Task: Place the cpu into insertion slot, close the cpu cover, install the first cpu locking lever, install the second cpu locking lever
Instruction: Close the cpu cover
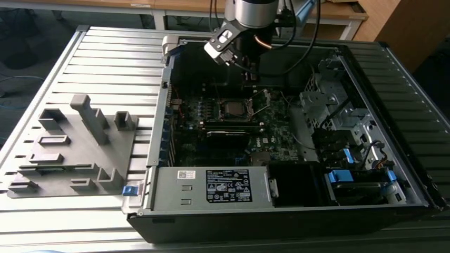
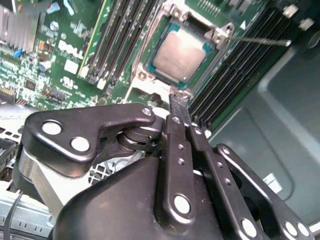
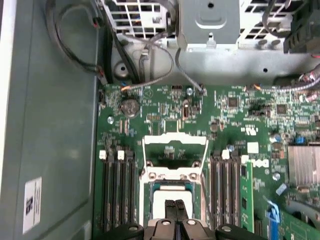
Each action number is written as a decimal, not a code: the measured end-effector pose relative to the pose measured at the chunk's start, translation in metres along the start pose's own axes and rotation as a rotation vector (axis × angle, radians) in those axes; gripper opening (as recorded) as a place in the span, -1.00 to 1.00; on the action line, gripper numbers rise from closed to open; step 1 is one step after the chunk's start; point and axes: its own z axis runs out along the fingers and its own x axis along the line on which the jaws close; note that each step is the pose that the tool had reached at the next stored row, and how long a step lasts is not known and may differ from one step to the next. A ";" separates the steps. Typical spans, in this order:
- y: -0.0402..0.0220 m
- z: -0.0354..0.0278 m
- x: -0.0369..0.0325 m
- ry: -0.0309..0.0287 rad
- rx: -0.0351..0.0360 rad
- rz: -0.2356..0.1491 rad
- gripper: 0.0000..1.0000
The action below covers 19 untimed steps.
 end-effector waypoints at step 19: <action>0.0436 0.0051 0.0008 -0.0004 0.0001 0.003 -0.79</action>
